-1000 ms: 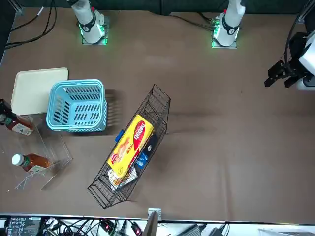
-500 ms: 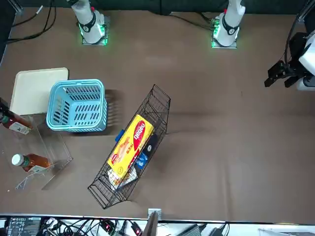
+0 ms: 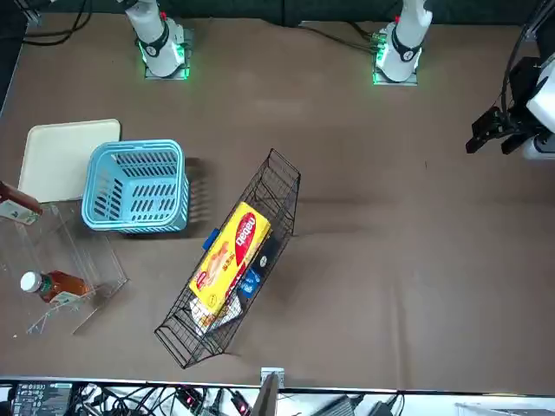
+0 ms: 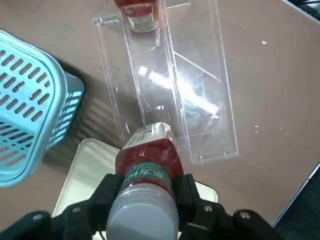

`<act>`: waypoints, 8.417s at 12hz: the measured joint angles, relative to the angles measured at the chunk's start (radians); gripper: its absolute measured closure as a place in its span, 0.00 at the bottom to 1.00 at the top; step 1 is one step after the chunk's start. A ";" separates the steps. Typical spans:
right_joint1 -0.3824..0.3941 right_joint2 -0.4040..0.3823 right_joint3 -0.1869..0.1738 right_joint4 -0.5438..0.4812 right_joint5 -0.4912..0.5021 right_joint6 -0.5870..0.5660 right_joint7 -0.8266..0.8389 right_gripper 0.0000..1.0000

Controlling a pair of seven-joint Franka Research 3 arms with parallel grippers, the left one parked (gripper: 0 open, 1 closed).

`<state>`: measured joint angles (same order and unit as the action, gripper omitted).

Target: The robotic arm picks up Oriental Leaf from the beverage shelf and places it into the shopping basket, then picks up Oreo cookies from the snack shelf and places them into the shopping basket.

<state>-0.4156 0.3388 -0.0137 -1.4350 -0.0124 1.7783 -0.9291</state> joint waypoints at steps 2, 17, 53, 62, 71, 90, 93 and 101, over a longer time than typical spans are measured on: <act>0.003 -0.016 0.001 0.020 0.000 -0.033 0.000 0.43; 0.369 -0.324 0.017 -0.187 0.005 -0.229 0.841 0.43; 0.407 -0.246 0.004 -0.439 0.004 0.046 1.027 0.00; 0.410 -0.351 0.006 -0.340 0.004 -0.064 1.025 0.00; 0.547 -0.345 0.016 -0.310 0.076 -0.045 0.913 0.00; 0.602 -0.331 -0.009 -0.441 0.505 0.330 0.037 0.00; 0.598 -0.331 -0.013 -0.482 0.634 0.377 -0.111 0.00; 0.575 -0.312 -0.016 -0.583 1.045 0.437 -0.507 0.00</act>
<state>0.1594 0.0272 -0.0293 -2.0176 1.0324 2.2156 -1.4366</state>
